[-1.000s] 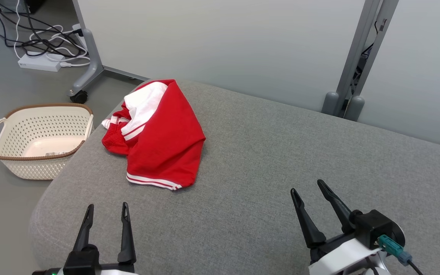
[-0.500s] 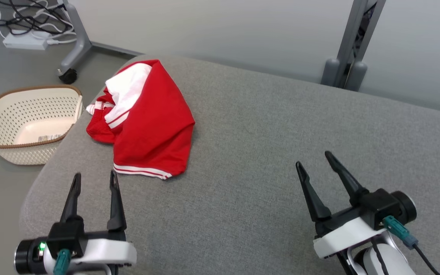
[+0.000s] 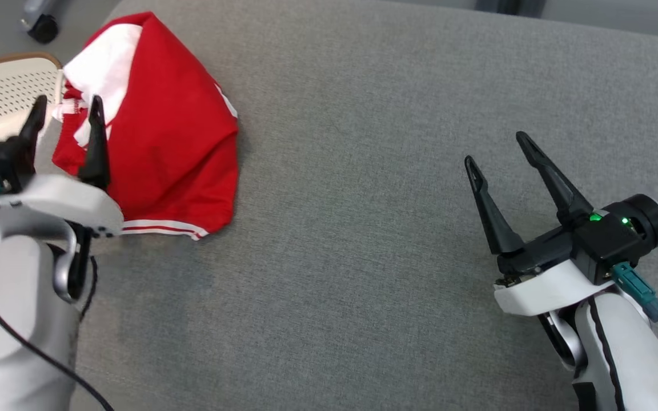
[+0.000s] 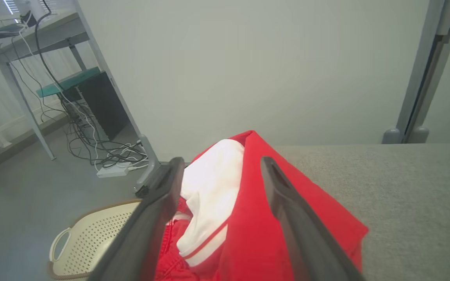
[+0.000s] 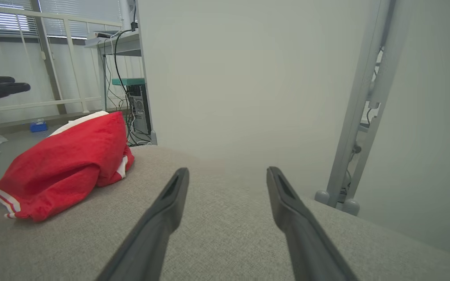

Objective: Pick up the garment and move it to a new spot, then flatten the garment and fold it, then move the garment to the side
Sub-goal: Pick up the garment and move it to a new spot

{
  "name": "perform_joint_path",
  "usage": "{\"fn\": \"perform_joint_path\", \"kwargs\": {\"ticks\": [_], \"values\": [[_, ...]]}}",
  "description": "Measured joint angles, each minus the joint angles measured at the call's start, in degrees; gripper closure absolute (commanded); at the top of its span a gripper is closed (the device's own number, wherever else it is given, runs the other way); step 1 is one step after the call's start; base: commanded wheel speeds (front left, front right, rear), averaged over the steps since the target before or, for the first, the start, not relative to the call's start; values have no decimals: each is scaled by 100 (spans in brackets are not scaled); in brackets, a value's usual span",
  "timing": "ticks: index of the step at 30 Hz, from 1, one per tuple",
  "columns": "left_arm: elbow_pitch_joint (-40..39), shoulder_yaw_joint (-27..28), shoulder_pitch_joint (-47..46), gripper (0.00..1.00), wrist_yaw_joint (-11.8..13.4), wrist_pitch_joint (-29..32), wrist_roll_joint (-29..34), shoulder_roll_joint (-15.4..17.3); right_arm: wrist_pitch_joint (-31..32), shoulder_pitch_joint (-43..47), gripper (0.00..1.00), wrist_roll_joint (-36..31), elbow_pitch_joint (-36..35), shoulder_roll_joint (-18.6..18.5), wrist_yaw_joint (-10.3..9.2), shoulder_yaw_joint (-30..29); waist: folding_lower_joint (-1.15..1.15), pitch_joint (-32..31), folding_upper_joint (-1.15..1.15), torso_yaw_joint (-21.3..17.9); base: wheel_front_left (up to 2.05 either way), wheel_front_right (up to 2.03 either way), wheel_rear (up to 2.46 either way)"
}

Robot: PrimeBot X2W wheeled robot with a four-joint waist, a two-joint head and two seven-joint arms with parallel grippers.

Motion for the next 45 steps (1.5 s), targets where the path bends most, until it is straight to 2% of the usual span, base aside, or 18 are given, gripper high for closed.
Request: {"fn": "perform_joint_path", "kwargs": {"ticks": [2,7,14,24,25,26,27,31,45], "values": [[321,-57,-413,0,-129,353,2,204,5,-44,0,1,-64,-36,0,3,0,152,0,-64,0,0,0],[1045,-151,-1252,0,-209,738,133,560,47,-99,0,-12,-113,-62,0,3,0,467,0,-233,0,0,0],[1828,-277,-1867,0,-378,1240,47,649,46,-115,0,-19,-123,-49,0,-11,0,722,0,-444,0,0,0],[2682,-398,-2388,0,-466,1708,-135,733,40,-198,0,-20,-104,1,0,52,0,910,0,-631,0,0,0],[2761,-408,-2427,10,-474,1770,-144,734,40,-199,0,-23,-100,11,0,60,0,918,0,-640,0,0,0],[2825,-400,-2458,65,-474,1814,-169,735,40,-199,0,-29,-98,18,0,69,0,924,0,-649,0,0,0],[2884,-382,-2480,100,-475,1850,-224,726,38,-201,0,-29,-94,24,0,73,0,927,0,-658,0,0,0],[3005,-375,-2533,100,-472,1784,-290,720,27,-208,0,-27,-68,37,0,85,0,918,0,-675,0,0,0],[2513,-108,-2581,100,-19,-38,-445,802,13,-197,0,101,225,233,0,112,0,249,0,-685,0,0,0]]}}
